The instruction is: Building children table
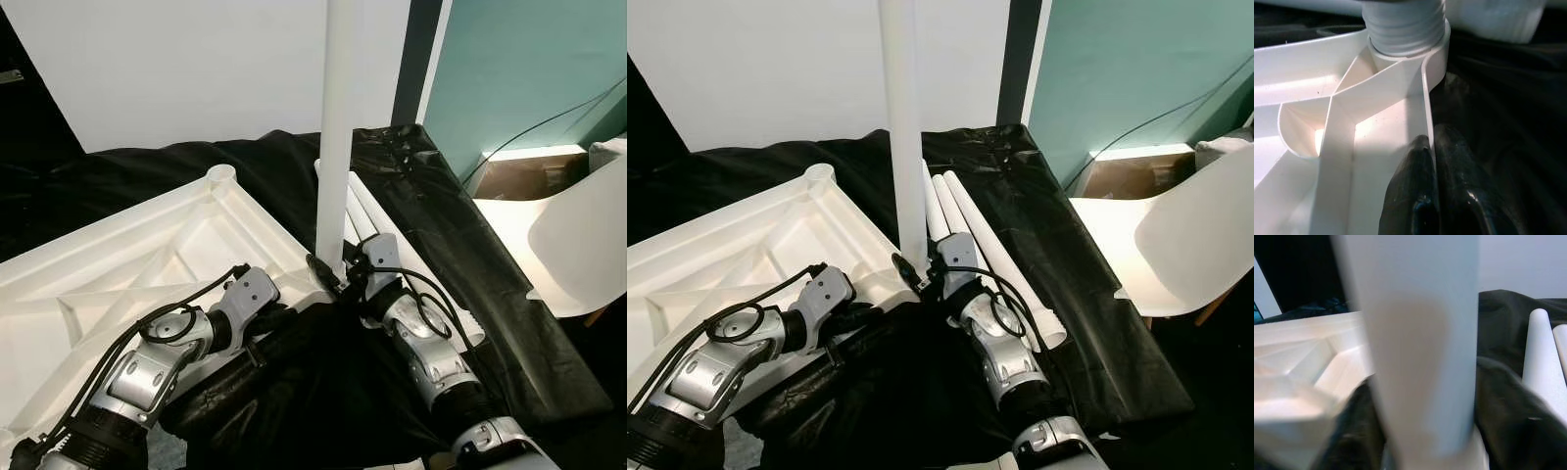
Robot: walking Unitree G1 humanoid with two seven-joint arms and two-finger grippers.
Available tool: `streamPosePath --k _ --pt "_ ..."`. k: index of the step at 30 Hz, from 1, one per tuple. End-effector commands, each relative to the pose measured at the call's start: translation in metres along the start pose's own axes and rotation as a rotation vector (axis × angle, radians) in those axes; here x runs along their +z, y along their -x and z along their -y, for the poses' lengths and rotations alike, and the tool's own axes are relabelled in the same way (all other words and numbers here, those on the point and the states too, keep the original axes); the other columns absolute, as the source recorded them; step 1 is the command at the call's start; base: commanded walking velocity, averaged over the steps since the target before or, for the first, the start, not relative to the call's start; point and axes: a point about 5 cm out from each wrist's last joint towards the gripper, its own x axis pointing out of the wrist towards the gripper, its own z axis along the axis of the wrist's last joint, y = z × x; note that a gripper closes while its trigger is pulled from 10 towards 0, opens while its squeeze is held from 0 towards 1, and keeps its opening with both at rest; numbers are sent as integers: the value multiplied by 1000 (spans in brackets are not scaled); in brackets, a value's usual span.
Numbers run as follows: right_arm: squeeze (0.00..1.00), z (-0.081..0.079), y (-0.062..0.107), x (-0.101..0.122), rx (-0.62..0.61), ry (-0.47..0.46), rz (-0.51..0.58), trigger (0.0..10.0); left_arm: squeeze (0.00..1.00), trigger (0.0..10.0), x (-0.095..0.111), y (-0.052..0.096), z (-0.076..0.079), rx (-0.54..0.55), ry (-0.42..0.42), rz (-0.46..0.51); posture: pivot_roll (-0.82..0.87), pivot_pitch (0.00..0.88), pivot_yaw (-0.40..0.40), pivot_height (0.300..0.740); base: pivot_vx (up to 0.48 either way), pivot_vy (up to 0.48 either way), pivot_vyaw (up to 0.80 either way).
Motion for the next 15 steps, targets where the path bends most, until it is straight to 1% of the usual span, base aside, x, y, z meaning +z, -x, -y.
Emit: streamPosePath --k 1,2,3,5,7,8,9,10,12,14,15 --pt "1000 6 -3 8 7 -15 21 10000 0 10000 -15 -8 20 -128 41 -52 65 0 7 740 0 0 0" --pt "1000 4 -4 7 70 -10 -4 10000 0 10000 -15 -8 21 -129 44 -51 62 0 6 740 0 0 0" --pt "1000 4 -4 7 70 -10 -4 10000 0 10000 -15 -8 21 -129 44 -51 62 0 6 740 0 0 0" --pt "1000 4 -3 5 165 0 -48 10000 0 10000 -16 -9 22 -131 47 -50 61 0 4 740 0 0 0" --pt "1000 4 -3 4 186 3 -58 10000 0 10000 -16 -9 23 -132 48 -50 61 0 4 740 0 0 0" --pt "0 7 -1 3 238 14 -77 10000 0 10000 -16 -10 23 -133 50 -48 59 0 1 740 0 0 0" --pt "0 7 -1 3 238 14 -77 10000 0 10000 -16 -10 23 -133 50 -48 59 0 1 740 0 0 0" --pt "0 12 2 2 302 17 -111 10000 0 10000 -16 -11 23 -135 52 -46 57 0 -2 740 0 0 0" --pt "0 21 7 1 388 26 -161 10000 0 10000 -16 -12 24 -140 56 -43 57 0 -2 740 0 0 0" --pt "0 32 9 4 424 53 -184 10000 0 10000 -16 -12 25 -146 58 -44 54 0 -1 740 0 0 0" --pt "0 32 9 4 424 53 -184 10000 0 10000 -16 -12 25 -146 58 -44 54 0 -1 740 0 0 0"
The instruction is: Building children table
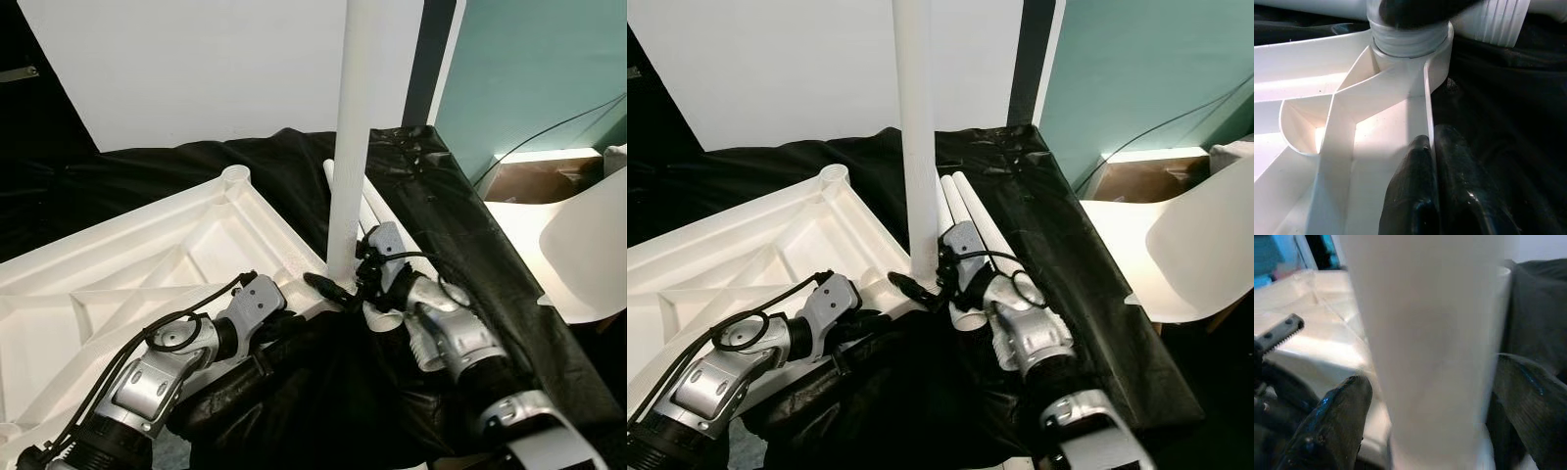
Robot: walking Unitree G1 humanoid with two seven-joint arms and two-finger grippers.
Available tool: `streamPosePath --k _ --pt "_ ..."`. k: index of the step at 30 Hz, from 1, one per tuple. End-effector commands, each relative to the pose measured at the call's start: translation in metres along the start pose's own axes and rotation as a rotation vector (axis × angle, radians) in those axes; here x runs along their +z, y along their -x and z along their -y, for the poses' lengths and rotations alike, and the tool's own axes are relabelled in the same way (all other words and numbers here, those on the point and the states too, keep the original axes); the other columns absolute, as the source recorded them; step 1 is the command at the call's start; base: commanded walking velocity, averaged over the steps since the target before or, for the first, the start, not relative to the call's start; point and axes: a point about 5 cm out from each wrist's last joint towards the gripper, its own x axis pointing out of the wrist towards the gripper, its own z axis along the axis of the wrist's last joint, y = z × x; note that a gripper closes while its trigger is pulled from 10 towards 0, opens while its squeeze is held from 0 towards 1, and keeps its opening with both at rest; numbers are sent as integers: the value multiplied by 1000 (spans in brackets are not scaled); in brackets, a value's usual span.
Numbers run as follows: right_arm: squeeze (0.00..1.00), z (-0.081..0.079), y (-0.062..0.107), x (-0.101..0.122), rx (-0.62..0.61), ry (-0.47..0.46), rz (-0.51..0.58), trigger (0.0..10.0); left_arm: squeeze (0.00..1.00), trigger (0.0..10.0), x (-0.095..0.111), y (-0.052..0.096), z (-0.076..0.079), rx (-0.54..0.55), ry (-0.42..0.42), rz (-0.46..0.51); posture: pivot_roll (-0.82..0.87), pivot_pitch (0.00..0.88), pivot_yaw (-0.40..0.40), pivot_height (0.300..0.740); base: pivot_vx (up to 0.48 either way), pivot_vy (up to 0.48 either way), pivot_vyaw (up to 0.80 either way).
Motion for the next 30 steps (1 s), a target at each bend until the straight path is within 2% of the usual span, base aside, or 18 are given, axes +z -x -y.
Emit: streamPosePath --k 1,6,9,10,11,12,13,23,27,28,29,30 --pt "0 5 3 -1 42 7 -29 10000 0 10000 -17 -8 20 -137 57 -60 52 0 1 740 0 0 0" --pt "0 20 9 0 59 72 -84 10000 0 10000 -18 -6 23 -169 61 -66 51 0 5 740 0 0 0" --pt "0 23 9 1 59 77 -88 10000 0 10000 -18 -5 23 -174 59 -67 51 0 5 740 0 0 0" --pt "0 24 8 3 62 80 -85 9373 0 10000 -18 -5 23 -173 57 -68 57 0 6 740 0 0 0" --pt "0 25 6 4 65 83 -82 4549 0 10000 -18 -5 23 -172 56 -68 57 0 6 740 0 0 0" --pt "0 25 5 5 80 85 -80 4549 0 10000 -18 -5 23 -171 54 -68 60 0 5 740 0 0 0" --pt "0 23 4 5 98 84 -79 0 0 10000 -17 -5 23 -171 54 -67 64 0 5 740 0 0 0" --pt "0 20 7 -1 178 63 -121 0 0 10000 -19 -3 25 -168 58 -71 69 0 4 740 0 0 0" --pt "0 11 9 -8 187 30 -124 0 0 10000 -18 -3 25 -166 58 -69 67 0 3 740 0 0 0" --pt "0 2 7 -13 154 13 -103 0 0 10000 -17 -4 25 -164 58 -66 65 0 3 740 0 0 0" --pt "0 -2 4 -14 65 2 -62 0 0 10000 -17 -4 25 -166 58 -65 62 0 2 740 0 0 0" --pt "0 -2 4 -14 65 2 -62 0 0 10000 -17 -4 25 -166 58 -65 62 0 2 740 0 0 0"
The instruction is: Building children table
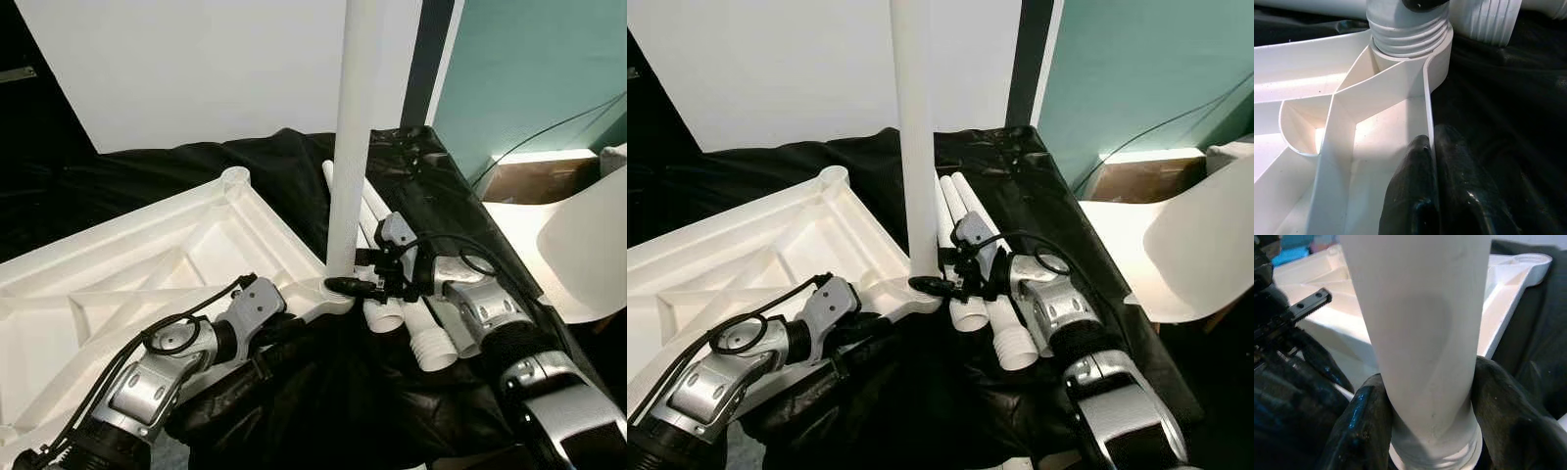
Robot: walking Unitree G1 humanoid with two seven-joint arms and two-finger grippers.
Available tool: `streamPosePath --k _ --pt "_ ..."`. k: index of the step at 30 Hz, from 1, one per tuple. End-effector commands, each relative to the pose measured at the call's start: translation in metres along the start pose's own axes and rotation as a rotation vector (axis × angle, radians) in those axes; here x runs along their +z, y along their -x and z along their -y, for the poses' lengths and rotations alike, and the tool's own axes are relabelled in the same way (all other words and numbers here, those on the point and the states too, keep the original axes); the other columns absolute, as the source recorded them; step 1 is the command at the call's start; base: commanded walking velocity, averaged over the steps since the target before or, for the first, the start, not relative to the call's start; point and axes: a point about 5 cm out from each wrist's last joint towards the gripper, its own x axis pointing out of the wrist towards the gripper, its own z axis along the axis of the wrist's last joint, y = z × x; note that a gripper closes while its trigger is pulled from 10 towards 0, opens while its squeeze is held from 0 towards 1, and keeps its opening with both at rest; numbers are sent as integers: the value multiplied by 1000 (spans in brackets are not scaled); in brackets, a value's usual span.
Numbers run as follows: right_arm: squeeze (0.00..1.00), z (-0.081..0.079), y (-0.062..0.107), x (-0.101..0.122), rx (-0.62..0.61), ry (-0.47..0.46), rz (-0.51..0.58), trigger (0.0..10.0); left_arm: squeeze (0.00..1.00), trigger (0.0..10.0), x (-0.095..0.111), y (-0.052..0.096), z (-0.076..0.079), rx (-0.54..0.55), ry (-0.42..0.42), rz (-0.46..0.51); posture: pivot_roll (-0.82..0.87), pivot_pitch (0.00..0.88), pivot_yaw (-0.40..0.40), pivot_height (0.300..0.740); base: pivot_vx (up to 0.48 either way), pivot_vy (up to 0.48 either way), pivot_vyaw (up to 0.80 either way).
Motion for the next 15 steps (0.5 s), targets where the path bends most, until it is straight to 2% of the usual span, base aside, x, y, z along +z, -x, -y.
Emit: streamPosePath --k 1,2,3,4,6,10,13,14,15 --pt "0 -3 -2 -10 -267 -39 46 0 0 10000 -14 -9 21 -160 53 -49 62 0 2 740 0 0 0" --pt "0 -3 -1 -10 -371 -48 82 0 0 10000 -14 -9 21 -160 52 -49 62 0 2 740 0 0 0" --pt "0 -3 -1 -10 -371 -48 82 0 0 10000 -14 -9 21 -160 52 -49 62 0 2 740 0 0 0" --pt "0 -4 4 -8 -567 -59 163 0 0 10000 -14 -9 20 -159 52 -48 64 0 1 740 0 0 0" --pt "0 -9 5 -5 -650 -51 202 0 0 10000 -14 -9 20 -157 52 -48 66 0 3 740 0 0 0" --pt "0 -16 0 1 -725 -39 238 0 0 10000 -14 -8 20 -159 49 -50 66 0 4 740 0 0 0" --pt "0 -12 -1 3 -746 -45 231 0 0 10000 -14 -8 20 -159 49 -52 69 0 4 740 0 0 0" --pt "0 -11 -2 2 -741 -50 216 2471 0 10000 -14 -8 20 -159 48 -53 69 0 4 740 0 0 0" --pt "0 -11 -2 2 -741 -50 216 2471 0 10000 -14 -8 20 -159 48 -53 69 0 4 740 0 0 0"
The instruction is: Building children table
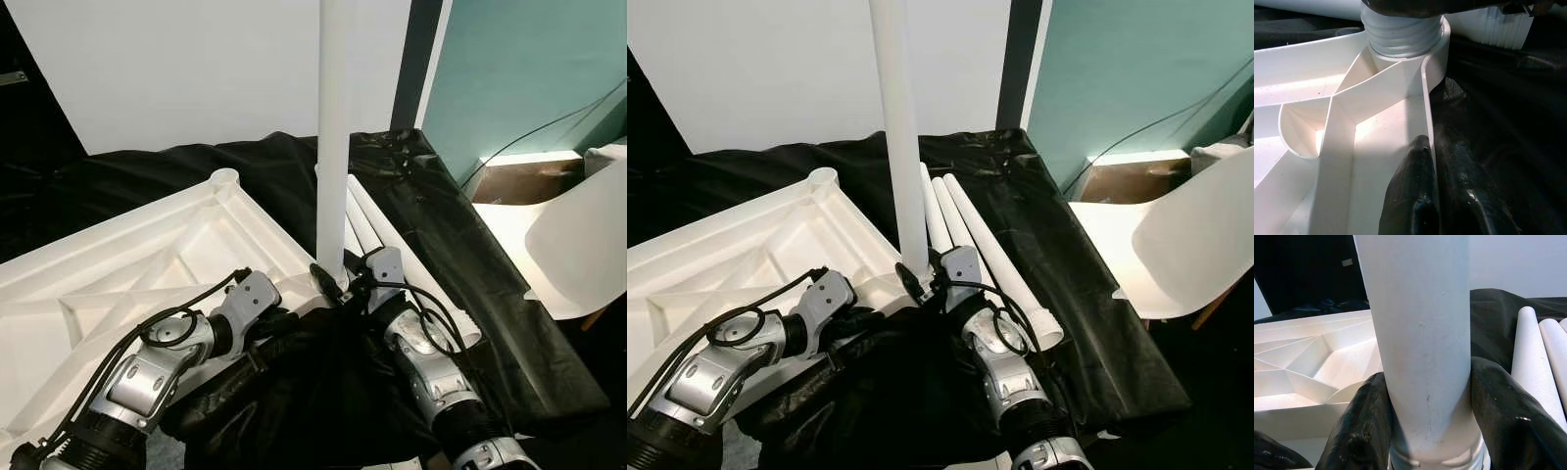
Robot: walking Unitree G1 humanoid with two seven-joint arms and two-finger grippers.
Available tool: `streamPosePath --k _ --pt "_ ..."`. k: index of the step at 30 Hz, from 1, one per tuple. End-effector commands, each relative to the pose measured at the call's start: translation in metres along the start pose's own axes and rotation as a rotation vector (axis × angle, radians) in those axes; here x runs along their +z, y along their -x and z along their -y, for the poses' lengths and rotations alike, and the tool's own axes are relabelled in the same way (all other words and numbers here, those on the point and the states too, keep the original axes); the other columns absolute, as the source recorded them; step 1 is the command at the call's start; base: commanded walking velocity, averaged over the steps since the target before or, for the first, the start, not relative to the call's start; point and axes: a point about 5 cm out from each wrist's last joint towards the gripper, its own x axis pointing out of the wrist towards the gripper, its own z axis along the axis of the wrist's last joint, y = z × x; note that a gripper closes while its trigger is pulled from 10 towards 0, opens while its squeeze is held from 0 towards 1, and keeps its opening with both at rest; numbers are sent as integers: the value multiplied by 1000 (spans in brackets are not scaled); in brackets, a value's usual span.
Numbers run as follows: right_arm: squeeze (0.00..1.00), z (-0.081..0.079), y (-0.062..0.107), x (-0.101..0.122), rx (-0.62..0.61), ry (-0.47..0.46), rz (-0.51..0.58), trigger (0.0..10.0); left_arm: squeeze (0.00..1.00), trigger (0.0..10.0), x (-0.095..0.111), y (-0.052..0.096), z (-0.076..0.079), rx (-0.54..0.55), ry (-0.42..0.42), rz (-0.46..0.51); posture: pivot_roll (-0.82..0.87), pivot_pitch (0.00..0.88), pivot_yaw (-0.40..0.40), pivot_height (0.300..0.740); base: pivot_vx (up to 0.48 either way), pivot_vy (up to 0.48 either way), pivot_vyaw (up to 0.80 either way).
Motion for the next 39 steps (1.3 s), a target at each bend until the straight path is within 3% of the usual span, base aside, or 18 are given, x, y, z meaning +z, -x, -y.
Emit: streamPosePath --k 1,2,3,9,10,11,13,15,28,29,30,39 --pt "0 33 -3 16 -167 41 35 9569 0 10000 -14 -9 28 -185 40 -39 69 0 4 740 0 0 0" --pt "0 33 -5 16 -133 39 27 10000 0 10000 -14 -9 27 -184 40 -41 70 0 3 740 0 0 0" --pt "1000 32 -7 16 -101 28 25 10000 0 10000 -14 -9 27 -183 40 -41 69 0 3 740 0 0 0" --pt "1000 26 -13 17 27 22 2 10000 0 10000 -15 -10 27 -183 39 -42 66 0 4 740 0 0 0" --pt "0 23 -14 16 91 19 -19 10000 0 10000 -15 -10 27 -184 39 -42 64 0 3 740 0 0 0" --pt "0 23 -14 16 91 19 -19 10000 0 10000 -15 -10 27 -184 39 -42 64 0 3 740 0 0 0" --pt "0 22 -14 15 291 7 -78 10000 0 10000 -15 -11 27 -188 38 -42 61 0 5 740 0 0 0" --pt "0 26 -12 15 417 18 -125 10000 0 10000 -15 -12 28 -191 37 -42 58 0 5 740 0 0 0" --pt "0 52 -13 24 514 82 -203 10000 0 10000 -16 -12 28 -185 41 -39 57 0 2 740 0 0 0" --pt "0 54 -13 24 527 81 -206 2706 0 10000 -16 -12 28 -185 41 -39 56 0 3 740 0 0 0" --pt "0 55 -12 25 550 71 -207 0 0 10000 -16 -12 28 -185 40 -39 55 0 5 740 0 0 0" --pt "0 63 -4 22 591 56 -248 0 0 10000 -15 -13 26 -189 32 -39 50 0 16 740 0 0 0"
